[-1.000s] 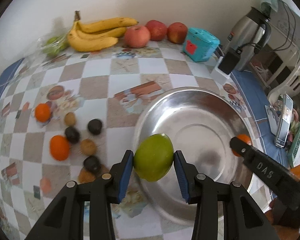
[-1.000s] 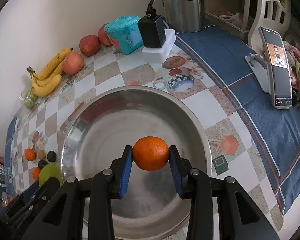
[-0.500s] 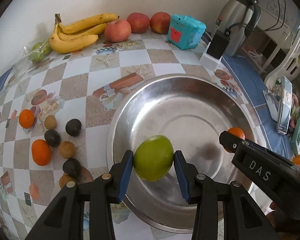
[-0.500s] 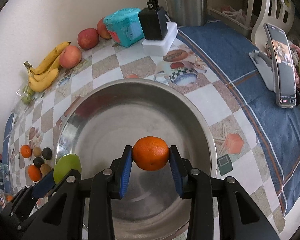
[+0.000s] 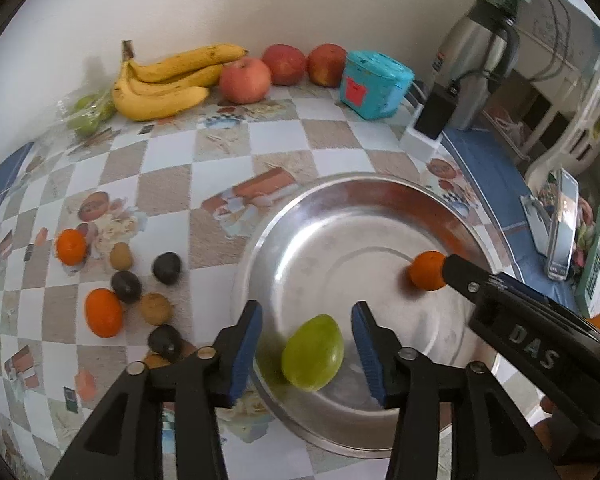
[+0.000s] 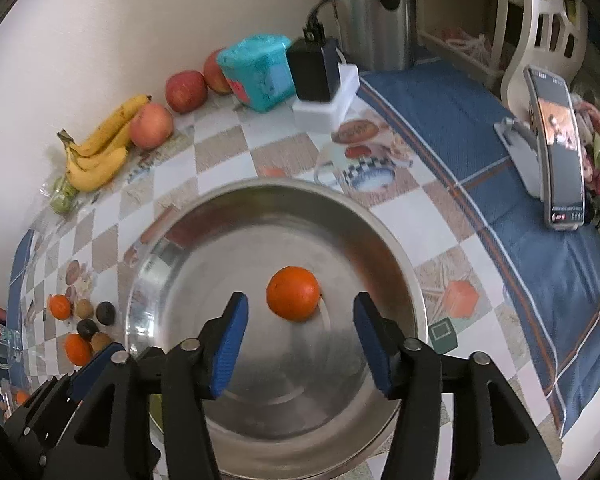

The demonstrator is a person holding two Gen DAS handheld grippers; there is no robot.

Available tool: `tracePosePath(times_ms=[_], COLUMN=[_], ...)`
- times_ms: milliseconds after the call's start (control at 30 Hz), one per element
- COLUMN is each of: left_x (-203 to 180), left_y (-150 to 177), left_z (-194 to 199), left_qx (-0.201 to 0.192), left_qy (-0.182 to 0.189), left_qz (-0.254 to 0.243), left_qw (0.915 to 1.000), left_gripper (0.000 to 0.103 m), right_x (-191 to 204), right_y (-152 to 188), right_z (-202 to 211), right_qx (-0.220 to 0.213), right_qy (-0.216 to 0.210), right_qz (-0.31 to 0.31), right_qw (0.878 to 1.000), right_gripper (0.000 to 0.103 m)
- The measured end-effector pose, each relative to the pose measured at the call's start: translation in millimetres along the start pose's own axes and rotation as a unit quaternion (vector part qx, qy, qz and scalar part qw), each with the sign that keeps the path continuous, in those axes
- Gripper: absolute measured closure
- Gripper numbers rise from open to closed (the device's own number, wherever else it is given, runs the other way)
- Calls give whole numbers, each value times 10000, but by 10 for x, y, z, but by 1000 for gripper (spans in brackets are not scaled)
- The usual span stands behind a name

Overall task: Organize fruits
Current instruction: 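Open the left gripper to drop the green fruit into the steel bowl, then move both open grippers back from the bowl toward the fruit row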

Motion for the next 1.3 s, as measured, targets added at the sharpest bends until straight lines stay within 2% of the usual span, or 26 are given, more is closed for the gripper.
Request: tracePosePath(times_ms=[100, 167, 300, 500, 900, 1200, 1300], left_x=[146, 254, 513, 932, 1399, 1537, 1544], left_y=[-21, -29, -25, 28, 91, 130, 138], left_z=[32, 43, 42, 40, 230, 341, 326], left_qx=[41, 79, 228, 459, 356, 228, 249], left_qy=[76, 141, 87, -184, -304, -284, -390], left_qz=[291, 513, 1029, 1763, 2396, 2558, 2562], left_qw=[9995, 9986, 9944, 9831, 9697, 9660, 9655], left_gripper=[45, 41, 36, 32, 25, 20, 13], right_x=[28, 44, 86, 164, 522, 665, 671], right_y=[-4, -1, 13, 68, 226, 289, 291], right_z=[57, 78, 77, 53, 108, 200, 165], right_qx=[-87, -109, -67, 63, 181, 75, 126], right_qy=[32, 42, 57, 63, -167, -177, -142], right_qz=[45, 84, 174, 294, 843, 1078, 1106], right_qw=[9999, 9999, 9998, 9995, 9961, 9940, 9937], right_gripper=[40, 32, 32, 32, 32, 32, 32])
Point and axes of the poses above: each gripper's, at about its wrist camera, not at the fingertips, and z roughly against the way its jaws point, x to its left, y to its underside, the point moved 2 cm from there along -z, roughly the way its jaws point, and after that the axes turned 12 degrees about x, right-handed, at the moved point
